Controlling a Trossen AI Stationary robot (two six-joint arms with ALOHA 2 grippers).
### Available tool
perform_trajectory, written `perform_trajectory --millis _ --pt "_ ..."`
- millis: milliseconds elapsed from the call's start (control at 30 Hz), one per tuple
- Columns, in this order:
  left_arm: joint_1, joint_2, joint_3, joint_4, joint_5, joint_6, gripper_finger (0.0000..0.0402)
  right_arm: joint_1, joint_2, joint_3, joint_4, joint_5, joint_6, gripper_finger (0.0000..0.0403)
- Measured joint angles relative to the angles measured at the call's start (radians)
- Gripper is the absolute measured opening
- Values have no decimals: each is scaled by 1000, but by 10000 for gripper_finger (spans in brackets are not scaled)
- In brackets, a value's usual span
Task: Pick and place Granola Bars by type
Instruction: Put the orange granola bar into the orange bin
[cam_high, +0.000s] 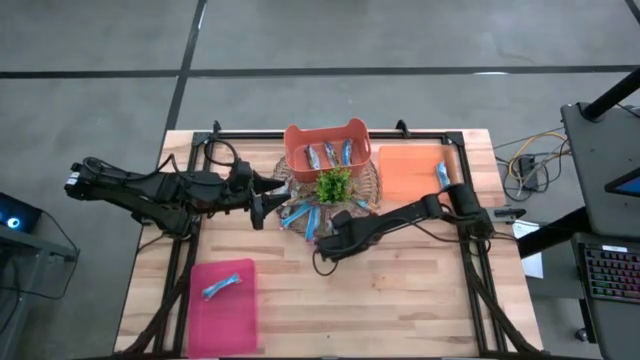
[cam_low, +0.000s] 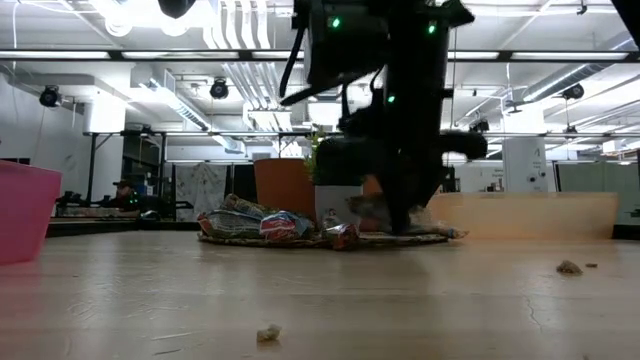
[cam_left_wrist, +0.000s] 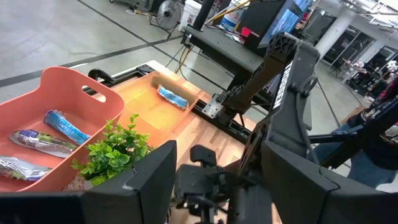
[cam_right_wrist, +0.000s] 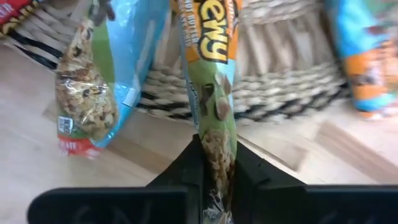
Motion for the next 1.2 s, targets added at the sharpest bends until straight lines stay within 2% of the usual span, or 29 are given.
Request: perform_trajectory --millis 200,467,633,833,1200 --pt "0 0 0 0 0 0 216 22 -85 6 -114 12 50 23" --pt "0 0 0 3 0 0 216 80 -244 7 -152 -10 196 22" --pt "0 0 0 8 -1 1 216 83 -320 7 -279 -13 242 22" --pt "0 0 0 8 -1 1 216 5 -400 7 -412 -24 209 21" --pt "0 0 0 7 -1 1 216 -254 -476 5 -419 -30 -49 21"
